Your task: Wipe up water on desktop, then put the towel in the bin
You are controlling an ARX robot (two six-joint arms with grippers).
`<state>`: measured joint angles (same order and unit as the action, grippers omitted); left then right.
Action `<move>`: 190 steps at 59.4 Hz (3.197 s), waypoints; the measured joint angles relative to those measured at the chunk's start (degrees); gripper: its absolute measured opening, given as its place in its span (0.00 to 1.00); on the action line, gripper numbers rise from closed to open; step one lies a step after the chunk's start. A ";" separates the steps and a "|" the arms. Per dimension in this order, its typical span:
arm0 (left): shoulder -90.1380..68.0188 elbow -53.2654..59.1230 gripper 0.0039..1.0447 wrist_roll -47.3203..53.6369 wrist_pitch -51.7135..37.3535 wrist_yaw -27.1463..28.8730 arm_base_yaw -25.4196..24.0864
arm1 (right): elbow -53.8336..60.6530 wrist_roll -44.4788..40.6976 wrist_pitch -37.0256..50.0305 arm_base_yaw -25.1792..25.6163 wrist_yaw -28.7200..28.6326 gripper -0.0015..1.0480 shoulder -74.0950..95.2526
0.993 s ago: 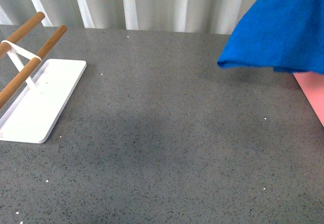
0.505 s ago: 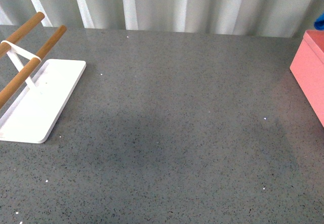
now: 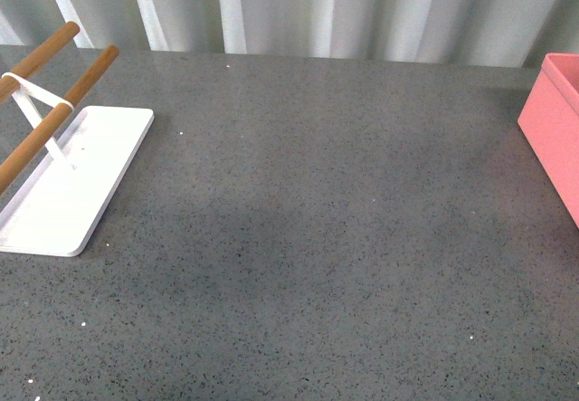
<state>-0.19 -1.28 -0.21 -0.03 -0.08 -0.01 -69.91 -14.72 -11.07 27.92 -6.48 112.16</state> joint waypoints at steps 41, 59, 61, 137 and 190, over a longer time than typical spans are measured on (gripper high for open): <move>0.00 -0.02 0.94 0.00 0.00 0.00 0.00 | -4.87 4.70 -11.26 1.11 -3.93 0.93 2.84; 0.00 0.00 0.94 0.00 0.00 0.00 0.00 | -6.14 6.32 -10.97 -1.09 -10.40 0.93 -11.04; 0.00 0.00 0.94 0.00 0.00 0.00 0.00 | -5.31 6.14 -10.12 -1.68 -10.75 0.93 -13.18; 0.02 0.00 0.94 0.00 0.00 0.02 0.00 | 59.47 13.55 37.97 -27.76 6.25 0.05 -74.34; 0.00 0.00 0.94 0.00 0.00 0.02 0.00 | 68.70 13.99 27.43 -27.76 6.32 0.03 -95.97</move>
<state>-0.19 -1.28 -0.21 -0.03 -0.05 -0.01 -1.21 -0.73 16.36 0.16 -0.16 16.19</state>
